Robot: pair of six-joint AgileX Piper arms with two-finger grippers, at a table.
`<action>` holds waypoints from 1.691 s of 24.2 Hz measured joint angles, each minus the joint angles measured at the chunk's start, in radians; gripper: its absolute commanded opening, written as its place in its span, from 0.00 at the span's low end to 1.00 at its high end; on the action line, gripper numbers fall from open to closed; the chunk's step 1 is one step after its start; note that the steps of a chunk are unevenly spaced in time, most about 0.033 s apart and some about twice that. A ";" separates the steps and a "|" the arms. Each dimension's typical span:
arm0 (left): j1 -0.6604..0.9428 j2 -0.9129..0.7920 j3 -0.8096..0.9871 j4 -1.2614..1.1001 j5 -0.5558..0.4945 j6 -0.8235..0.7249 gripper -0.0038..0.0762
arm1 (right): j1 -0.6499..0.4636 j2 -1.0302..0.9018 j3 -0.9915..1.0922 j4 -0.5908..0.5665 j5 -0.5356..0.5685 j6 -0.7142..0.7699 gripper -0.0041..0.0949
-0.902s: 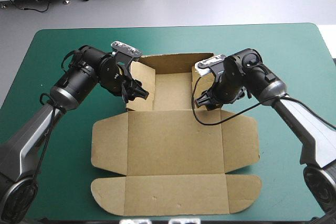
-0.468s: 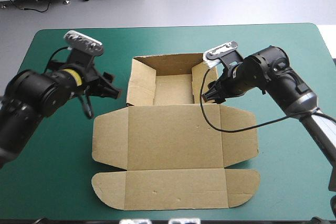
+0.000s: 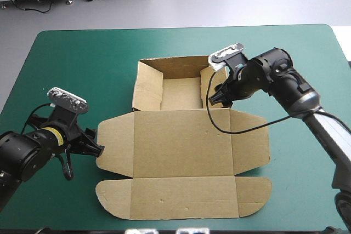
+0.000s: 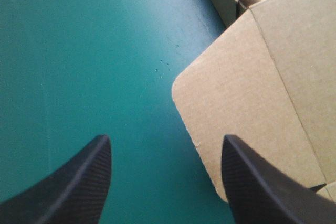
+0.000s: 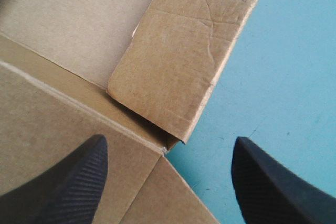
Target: Fold the box
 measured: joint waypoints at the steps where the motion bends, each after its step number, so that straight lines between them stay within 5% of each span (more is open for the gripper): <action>1: 0.000 -0.011 0.010 0.000 0.003 0.000 0.60 | 0.000 0.018 0.000 -0.001 -0.006 0.000 0.68; 14: 0.000 -0.233 0.137 -0.023 0.057 0.038 0.60 | -0.104 0.269 -0.139 0.099 -0.035 -0.031 0.65; 16: 0.000 -0.267 0.147 -0.026 0.060 0.033 0.60 | -0.104 0.306 -0.139 0.115 -0.041 -0.038 0.56; 19: 0.000 -0.281 0.148 -0.027 0.060 0.034 0.60 | -0.104 0.364 -0.139 0.139 -0.043 -0.046 0.23; 22: 0.000 -0.281 0.156 -0.027 0.060 0.033 0.60 | -0.105 0.390 -0.139 0.138 -0.052 -0.061 0.02; 32: 0.000 -0.281 0.158 -0.014 0.060 0.030 0.60 | -0.179 0.395 -0.222 0.109 0.012 -0.137 0.02; 41: 0.000 -0.281 0.160 -0.004 0.060 0.026 0.60 | -0.507 0.395 -0.359 0.041 0.118 -0.203 0.02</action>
